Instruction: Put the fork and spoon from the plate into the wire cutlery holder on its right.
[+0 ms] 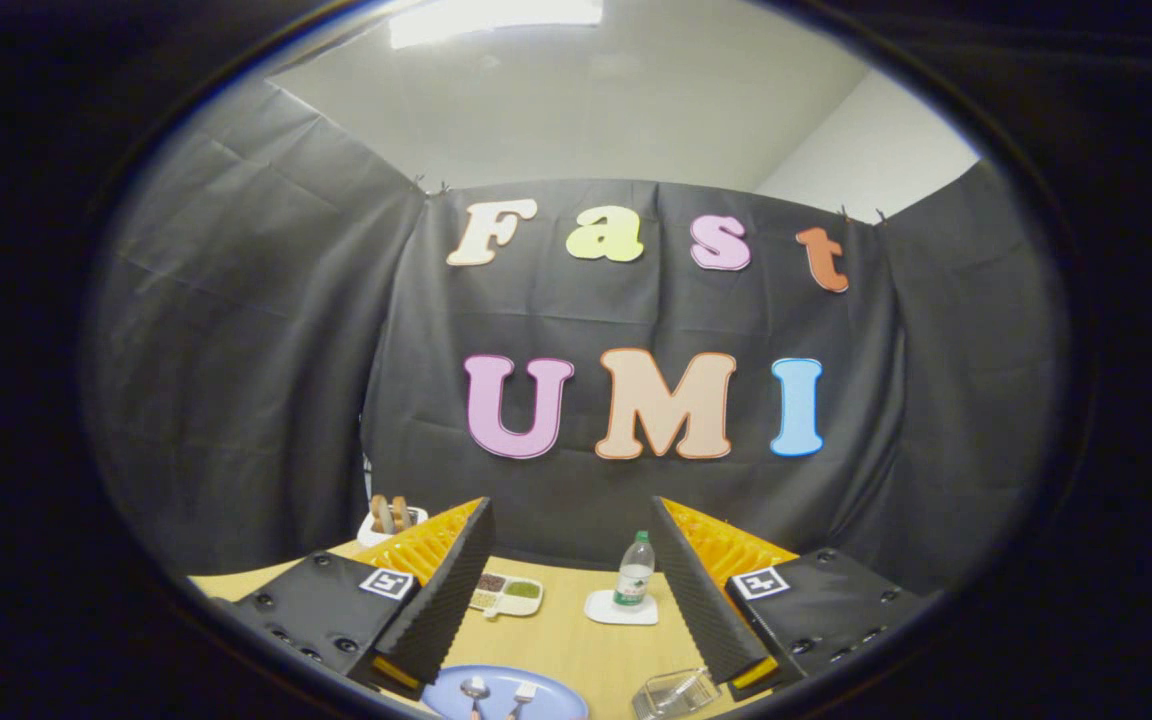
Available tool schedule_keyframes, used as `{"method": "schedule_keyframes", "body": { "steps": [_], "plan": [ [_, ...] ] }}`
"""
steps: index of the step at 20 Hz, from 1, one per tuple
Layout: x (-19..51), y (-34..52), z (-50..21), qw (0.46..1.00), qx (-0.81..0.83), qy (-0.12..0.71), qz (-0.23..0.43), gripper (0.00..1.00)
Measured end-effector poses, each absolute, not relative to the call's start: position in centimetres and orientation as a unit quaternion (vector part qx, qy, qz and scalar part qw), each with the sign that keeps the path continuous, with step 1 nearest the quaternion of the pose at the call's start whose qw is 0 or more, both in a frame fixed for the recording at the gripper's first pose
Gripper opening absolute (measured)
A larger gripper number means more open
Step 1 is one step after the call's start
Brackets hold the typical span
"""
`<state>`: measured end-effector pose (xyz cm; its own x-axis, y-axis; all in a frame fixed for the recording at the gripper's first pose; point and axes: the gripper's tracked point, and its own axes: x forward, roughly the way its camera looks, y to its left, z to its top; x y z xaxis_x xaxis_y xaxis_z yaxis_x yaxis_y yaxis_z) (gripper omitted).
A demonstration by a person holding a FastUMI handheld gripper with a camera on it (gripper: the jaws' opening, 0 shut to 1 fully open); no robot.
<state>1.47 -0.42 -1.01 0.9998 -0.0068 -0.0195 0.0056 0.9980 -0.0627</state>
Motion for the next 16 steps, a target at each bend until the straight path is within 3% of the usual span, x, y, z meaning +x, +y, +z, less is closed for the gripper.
{"method": "schedule_keyframes", "body": {
  "steps": [6,16],
  "plan": [
    [1.7,0.0,-3.0,0.999,-0.018,0.033,0.011,0.99],
    [1.0,0.5,-12.1,0.986,-0.004,0.160,0.045,0.99]
  ]
}}
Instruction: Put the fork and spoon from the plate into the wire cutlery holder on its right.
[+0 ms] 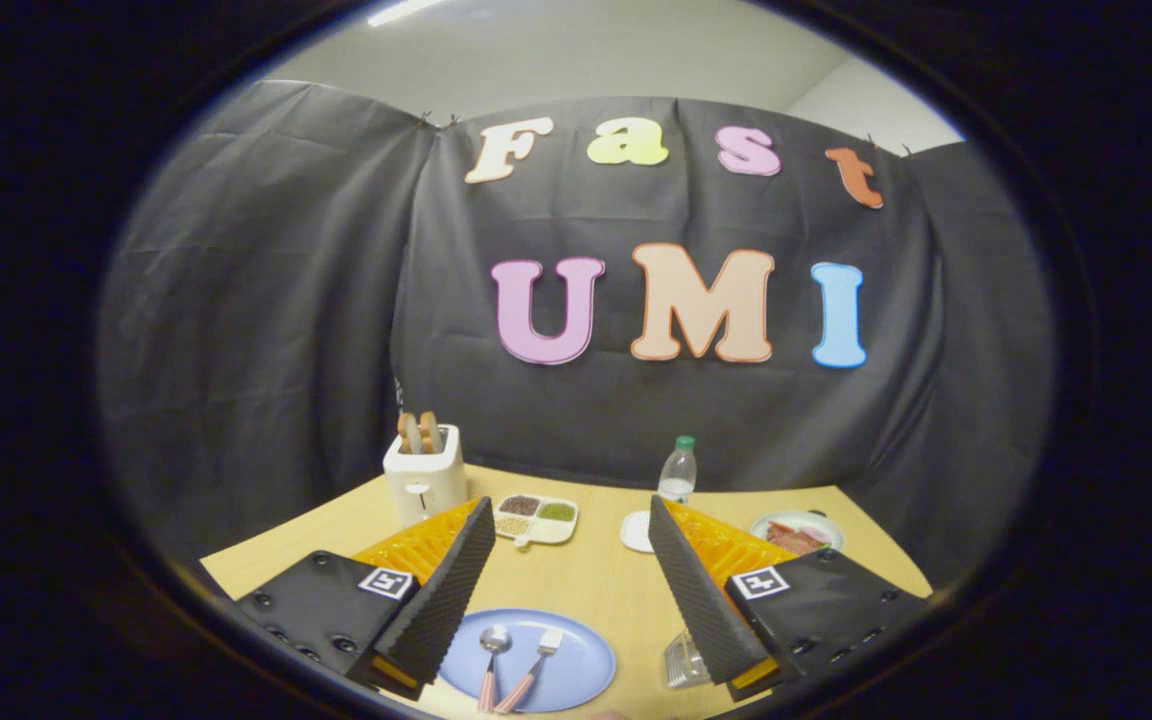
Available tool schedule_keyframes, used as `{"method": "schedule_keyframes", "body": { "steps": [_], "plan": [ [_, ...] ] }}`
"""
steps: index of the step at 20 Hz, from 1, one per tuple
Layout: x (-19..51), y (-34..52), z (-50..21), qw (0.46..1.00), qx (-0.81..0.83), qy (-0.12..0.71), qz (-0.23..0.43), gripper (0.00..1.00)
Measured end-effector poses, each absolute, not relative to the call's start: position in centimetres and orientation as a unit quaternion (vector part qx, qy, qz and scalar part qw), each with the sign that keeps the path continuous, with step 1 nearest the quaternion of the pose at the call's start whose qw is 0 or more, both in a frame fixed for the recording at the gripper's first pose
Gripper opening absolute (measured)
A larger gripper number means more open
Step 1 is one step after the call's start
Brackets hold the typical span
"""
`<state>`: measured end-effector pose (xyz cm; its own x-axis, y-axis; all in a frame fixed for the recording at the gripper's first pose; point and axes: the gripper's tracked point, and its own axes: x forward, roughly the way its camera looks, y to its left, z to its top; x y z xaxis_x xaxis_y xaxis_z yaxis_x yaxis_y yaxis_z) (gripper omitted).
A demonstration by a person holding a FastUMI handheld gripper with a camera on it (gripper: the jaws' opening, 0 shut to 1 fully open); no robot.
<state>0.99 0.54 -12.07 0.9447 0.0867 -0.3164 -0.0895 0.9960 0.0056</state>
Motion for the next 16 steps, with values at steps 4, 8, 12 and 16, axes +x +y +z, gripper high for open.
{"method": "schedule_keyframes", "body": {
  "steps": [4,8,12,16],
  "plan": [
    [0.6,0.7,-15.3,0.979,-0.011,0.197,0.048,0.99],
    [-0.2,1.6,-19.1,0.965,-0.019,0.252,0.068,0.99],
    [-1.5,2.4,-22.9,0.946,0.007,0.314,0.075,0.99],
    [-2.2,2.5,-25.6,0.931,0.014,0.356,0.073,0.99]
  ]
}}
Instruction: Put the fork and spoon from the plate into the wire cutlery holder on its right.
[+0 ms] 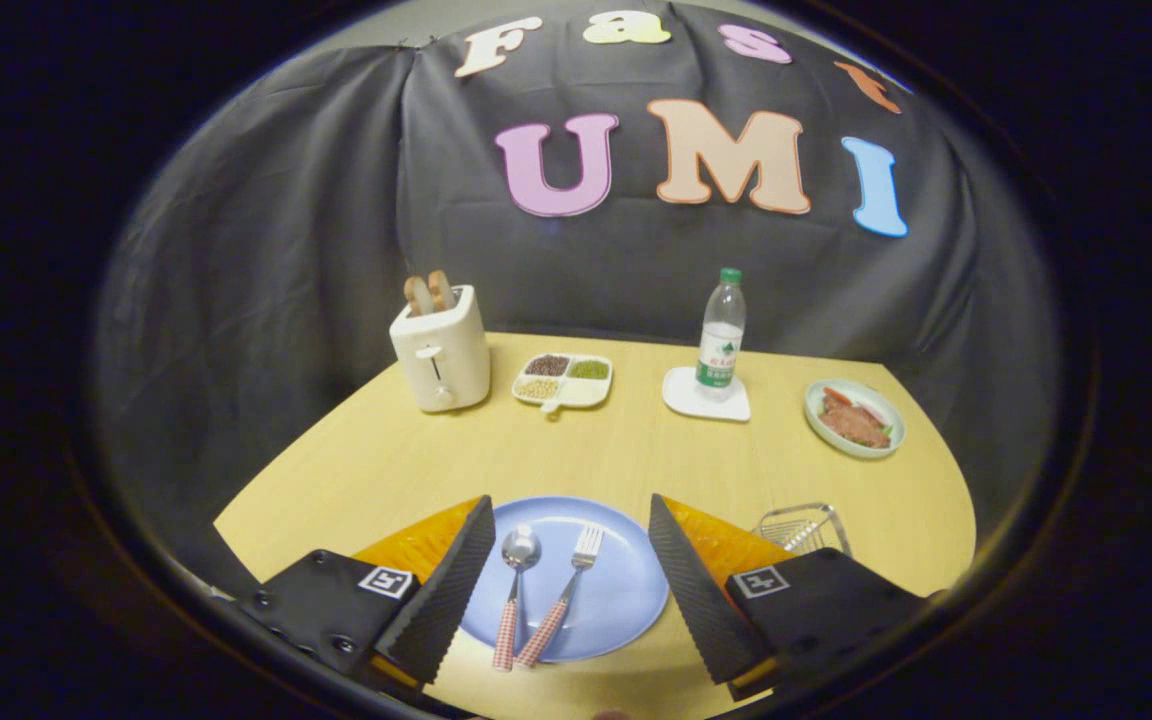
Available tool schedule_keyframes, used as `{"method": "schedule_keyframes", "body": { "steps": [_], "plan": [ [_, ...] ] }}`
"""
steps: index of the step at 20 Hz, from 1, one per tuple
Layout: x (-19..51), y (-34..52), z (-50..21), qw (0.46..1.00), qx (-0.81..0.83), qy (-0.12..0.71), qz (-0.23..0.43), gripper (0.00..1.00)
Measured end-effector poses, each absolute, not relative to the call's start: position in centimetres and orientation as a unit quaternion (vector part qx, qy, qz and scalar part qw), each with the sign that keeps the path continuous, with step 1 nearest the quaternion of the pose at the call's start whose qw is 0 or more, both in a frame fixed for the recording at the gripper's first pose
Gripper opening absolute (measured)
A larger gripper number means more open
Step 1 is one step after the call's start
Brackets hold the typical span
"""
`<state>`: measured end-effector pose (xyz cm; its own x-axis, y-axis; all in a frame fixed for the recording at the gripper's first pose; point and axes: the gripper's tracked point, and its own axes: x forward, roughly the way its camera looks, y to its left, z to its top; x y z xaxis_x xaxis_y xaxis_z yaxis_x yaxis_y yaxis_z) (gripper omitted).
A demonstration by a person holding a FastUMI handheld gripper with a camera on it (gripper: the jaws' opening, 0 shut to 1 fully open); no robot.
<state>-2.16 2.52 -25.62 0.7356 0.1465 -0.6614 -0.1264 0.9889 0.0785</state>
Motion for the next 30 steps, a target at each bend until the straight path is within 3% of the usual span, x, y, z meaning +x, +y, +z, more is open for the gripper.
{"method": "schedule_keyframes", "body": {
  "steps": [10,21,30],
  "plan": [
    [-5.9,2.5,-33.8,0.870,-0.014,0.486,0.079,0.99],
    [-7.7,2.7,-37.9,0.832,-0.061,0.544,0.088,0.99],
    [-7.9,2.8,-38.9,0.818,-0.071,0.563,0.094,0.51]
  ]
}}
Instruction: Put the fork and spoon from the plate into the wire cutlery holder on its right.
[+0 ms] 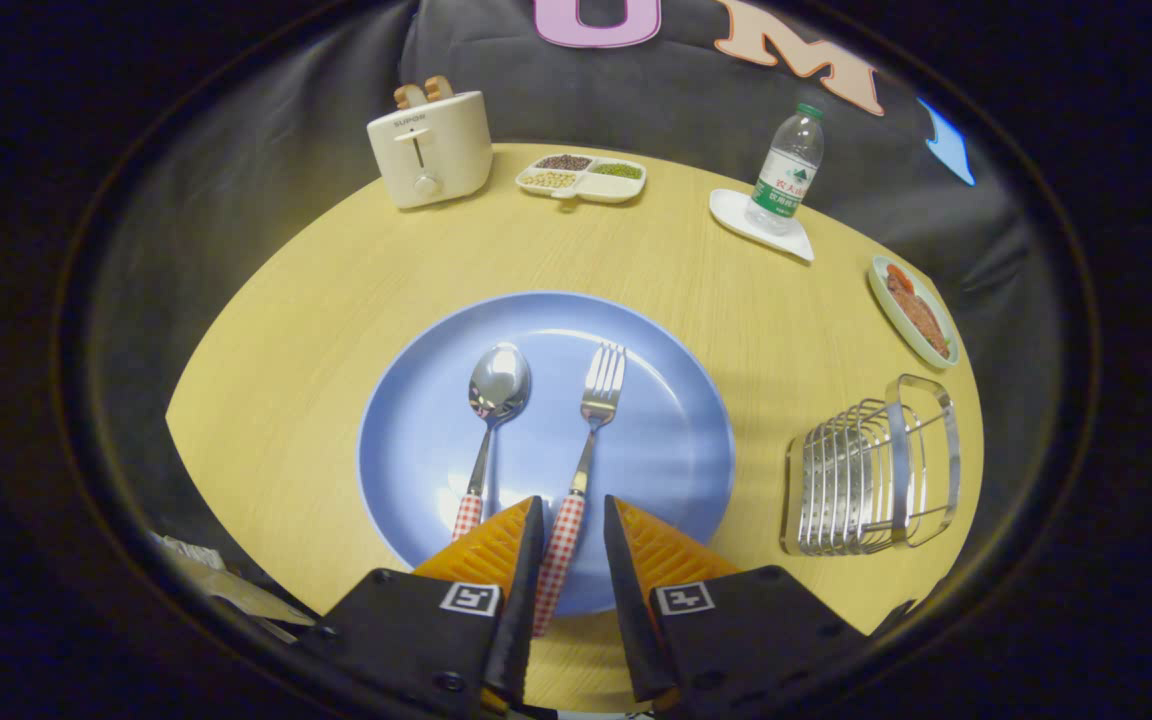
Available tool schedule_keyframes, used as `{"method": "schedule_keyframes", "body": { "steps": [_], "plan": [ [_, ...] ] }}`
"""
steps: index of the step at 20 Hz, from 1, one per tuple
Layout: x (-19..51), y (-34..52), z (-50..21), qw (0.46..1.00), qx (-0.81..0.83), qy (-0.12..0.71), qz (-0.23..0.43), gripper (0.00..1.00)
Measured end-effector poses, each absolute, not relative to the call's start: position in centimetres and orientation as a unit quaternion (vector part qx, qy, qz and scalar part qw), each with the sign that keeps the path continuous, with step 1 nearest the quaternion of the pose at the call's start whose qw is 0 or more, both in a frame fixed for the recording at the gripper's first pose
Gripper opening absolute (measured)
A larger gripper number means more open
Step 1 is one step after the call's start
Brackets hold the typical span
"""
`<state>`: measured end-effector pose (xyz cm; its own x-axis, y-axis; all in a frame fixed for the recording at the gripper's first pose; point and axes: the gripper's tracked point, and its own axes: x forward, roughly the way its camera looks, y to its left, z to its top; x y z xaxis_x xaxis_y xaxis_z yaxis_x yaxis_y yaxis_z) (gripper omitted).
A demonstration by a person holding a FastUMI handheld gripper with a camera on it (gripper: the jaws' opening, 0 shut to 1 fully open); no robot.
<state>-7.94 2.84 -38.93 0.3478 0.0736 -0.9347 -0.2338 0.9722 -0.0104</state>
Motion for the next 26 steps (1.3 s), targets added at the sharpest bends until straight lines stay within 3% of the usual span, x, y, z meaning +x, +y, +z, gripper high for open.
{"method": "schedule_keyframes", "body": {
  "steps": [2,4,6,8,10,26],
  "plan": [
    [-8.2,3.0,-39.1,0.812,-0.074,0.571,0.098,0.41],
    [-8.7,3.0,-39.7,0.804,-0.077,0.581,0.102,0.41],
    [-8.3,2.6,-39.0,0.809,-0.075,0.576,0.091,0.21],
    [-8.9,3.0,-39.4,0.801,-0.061,0.588,0.096,0.21],
    [-8.6,2.7,-39.4,0.804,-0.065,0.584,0.093,0.13],
    [-6.6,-2.3,-31.7,0.802,-0.125,0.566,0.143,0.13]
  ]
}}
